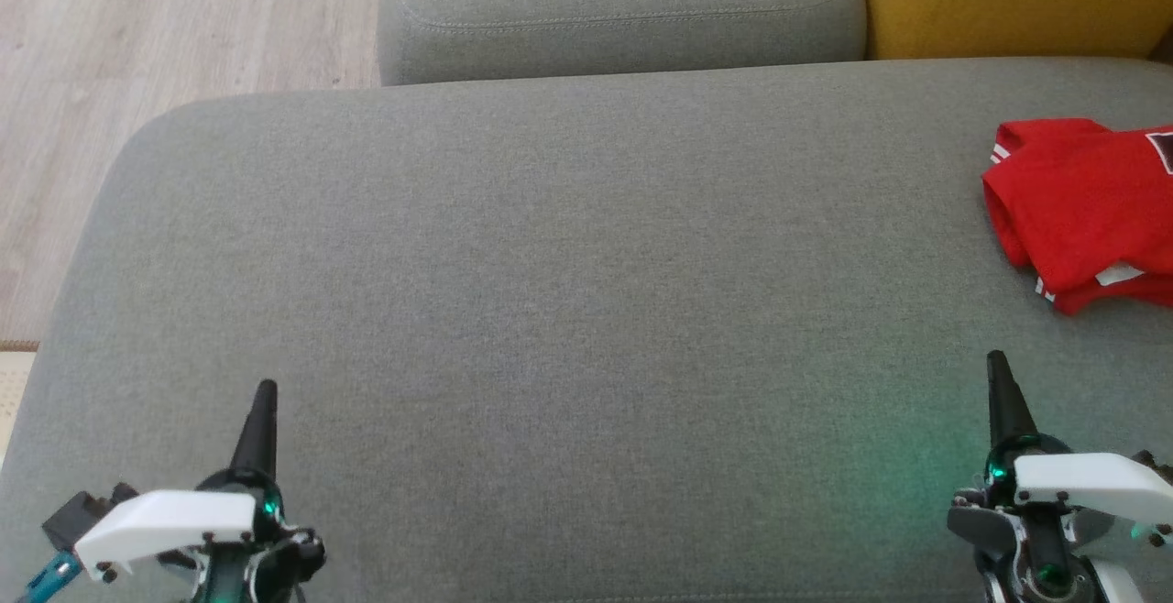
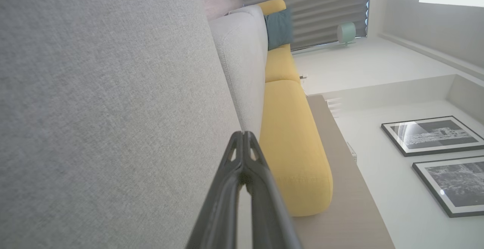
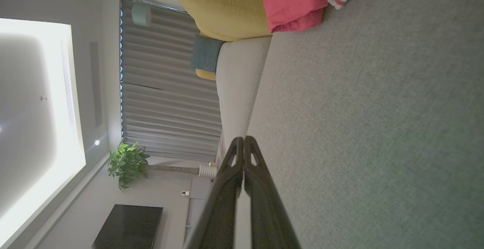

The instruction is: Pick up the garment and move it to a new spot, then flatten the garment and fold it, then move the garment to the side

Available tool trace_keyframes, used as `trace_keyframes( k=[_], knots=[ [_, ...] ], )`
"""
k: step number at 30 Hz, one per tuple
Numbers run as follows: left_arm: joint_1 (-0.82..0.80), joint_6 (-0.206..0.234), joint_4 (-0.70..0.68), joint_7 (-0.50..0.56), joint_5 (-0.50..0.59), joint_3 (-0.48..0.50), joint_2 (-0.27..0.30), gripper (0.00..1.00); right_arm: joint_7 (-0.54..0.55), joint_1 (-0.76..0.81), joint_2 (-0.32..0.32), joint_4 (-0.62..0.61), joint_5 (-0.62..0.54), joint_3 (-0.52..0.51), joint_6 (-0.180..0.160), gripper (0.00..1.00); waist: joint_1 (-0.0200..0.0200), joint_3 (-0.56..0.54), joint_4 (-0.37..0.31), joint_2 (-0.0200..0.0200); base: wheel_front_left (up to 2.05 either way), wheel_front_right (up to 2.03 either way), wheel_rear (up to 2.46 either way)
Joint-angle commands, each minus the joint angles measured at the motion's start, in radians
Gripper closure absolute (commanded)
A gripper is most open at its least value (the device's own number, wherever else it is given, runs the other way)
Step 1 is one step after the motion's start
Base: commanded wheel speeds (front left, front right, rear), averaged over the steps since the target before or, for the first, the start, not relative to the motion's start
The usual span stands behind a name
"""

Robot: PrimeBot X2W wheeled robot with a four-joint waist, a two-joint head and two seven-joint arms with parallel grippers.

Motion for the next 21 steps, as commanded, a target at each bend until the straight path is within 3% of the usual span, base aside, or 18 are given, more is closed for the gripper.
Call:
trace_keyframes(
  k=[1,21],
  knots=[
    [-0.069,-0.009,-0.027,0.01,-0.03,0.037,0.015,1.0,0.008,-0.06,-0.015,-0.043,0.036,0.008,0.006,1.0,0.0,0.0,0.0,0.0,0.0,0.0,0.0],
    [-0.111,-0.039,-0.02,0.068,-0.222,0.08,0.013,1.0,0.057,-0.069,-0.014,-0.07,0.241,-0.039,0.007,1.0,0.0,0.003,0.003,0.0,0.0,0.0,0.0]
  ],
)
